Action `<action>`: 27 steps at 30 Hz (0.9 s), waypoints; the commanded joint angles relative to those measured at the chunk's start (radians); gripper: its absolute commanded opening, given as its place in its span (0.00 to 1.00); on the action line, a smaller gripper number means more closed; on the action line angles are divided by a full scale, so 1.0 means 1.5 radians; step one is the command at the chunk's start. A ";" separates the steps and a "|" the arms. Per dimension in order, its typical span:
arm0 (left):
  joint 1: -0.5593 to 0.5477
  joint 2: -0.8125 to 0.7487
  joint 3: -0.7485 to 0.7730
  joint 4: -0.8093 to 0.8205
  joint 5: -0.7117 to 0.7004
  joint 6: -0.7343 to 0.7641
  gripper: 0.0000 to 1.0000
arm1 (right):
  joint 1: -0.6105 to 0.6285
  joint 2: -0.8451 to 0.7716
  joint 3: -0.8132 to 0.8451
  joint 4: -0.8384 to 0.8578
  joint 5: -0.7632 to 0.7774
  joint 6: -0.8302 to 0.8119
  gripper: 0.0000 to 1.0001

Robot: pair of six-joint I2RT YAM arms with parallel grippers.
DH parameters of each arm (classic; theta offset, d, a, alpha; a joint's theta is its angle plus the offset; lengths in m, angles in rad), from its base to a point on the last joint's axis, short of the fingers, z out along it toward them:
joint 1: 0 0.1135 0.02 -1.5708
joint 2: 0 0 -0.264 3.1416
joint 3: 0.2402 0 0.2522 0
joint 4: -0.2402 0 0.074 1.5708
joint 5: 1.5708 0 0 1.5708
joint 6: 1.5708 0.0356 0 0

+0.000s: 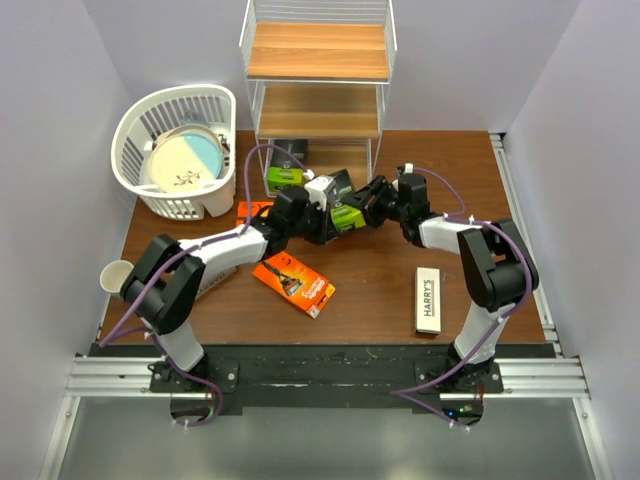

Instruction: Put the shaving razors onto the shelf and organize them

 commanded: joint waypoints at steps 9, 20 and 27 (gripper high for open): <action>0.007 0.103 0.090 -0.028 -0.305 0.026 0.00 | -0.005 0.045 0.028 0.080 0.034 -0.013 0.70; -0.028 0.178 0.181 -0.029 -0.334 -0.023 0.00 | -0.058 -0.024 0.021 -0.086 0.009 -0.113 0.99; -0.032 0.190 0.220 -0.038 -0.315 -0.048 0.00 | -0.080 -0.099 -0.018 -0.164 -0.028 -0.167 0.99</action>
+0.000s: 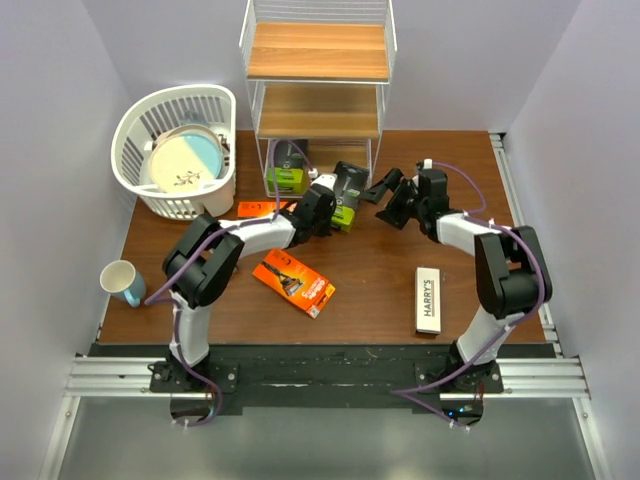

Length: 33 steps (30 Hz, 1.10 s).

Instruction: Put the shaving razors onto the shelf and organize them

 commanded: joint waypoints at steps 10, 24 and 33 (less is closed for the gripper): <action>-0.031 -0.026 0.095 0.055 0.105 -0.045 0.00 | -0.008 -0.115 -0.035 -0.137 -0.042 -0.108 0.99; -0.059 -0.010 0.097 0.045 -0.008 -0.054 0.00 | -0.025 -0.113 -0.009 -0.165 -0.023 -0.157 0.99; -0.032 0.053 0.167 0.058 -0.021 -0.034 0.00 | -0.042 -0.106 -0.026 -0.159 -0.016 -0.157 0.99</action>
